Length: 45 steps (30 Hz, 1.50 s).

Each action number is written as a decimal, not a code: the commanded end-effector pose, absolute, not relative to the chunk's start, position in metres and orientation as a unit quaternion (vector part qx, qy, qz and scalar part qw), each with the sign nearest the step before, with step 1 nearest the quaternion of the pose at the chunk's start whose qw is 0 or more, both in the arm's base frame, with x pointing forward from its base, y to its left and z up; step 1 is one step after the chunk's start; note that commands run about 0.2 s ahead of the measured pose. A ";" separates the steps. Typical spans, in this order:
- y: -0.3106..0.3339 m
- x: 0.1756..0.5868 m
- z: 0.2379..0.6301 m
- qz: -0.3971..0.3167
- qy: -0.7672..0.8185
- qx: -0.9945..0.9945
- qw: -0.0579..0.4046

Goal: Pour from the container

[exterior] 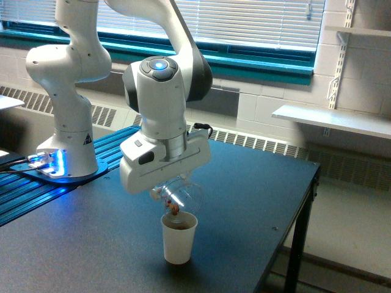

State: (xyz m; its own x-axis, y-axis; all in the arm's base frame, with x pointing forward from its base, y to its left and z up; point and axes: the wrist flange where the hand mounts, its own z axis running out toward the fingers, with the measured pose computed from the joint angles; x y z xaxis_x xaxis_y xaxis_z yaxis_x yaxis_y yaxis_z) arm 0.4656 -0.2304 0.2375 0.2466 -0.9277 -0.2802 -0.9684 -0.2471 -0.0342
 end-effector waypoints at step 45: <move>-0.229 0.474 0.239 0.113 0.594 -0.790 0.100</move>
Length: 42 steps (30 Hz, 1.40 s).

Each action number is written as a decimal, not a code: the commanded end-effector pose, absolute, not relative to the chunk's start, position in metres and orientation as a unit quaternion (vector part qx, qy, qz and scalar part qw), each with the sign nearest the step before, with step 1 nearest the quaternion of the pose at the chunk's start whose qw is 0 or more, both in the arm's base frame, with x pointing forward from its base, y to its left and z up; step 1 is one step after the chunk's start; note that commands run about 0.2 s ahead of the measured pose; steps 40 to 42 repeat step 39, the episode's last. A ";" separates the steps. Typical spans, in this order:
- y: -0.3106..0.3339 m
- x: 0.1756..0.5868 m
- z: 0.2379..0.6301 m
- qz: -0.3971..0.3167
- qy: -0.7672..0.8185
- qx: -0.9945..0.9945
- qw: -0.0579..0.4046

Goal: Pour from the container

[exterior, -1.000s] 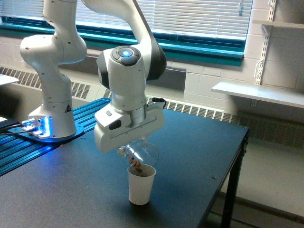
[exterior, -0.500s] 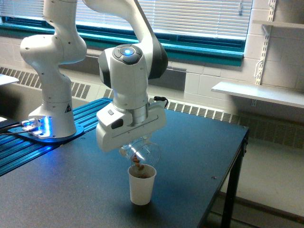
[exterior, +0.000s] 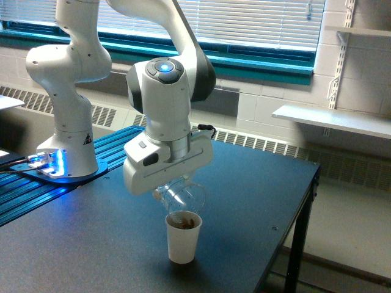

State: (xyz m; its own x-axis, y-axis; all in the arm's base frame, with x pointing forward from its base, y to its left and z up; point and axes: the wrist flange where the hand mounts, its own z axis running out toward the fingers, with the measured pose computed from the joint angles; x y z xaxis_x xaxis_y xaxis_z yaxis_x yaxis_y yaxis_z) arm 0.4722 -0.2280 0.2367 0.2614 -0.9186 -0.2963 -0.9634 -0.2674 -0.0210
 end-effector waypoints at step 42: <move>-0.222 0.466 0.264 0.070 0.584 -0.802 0.103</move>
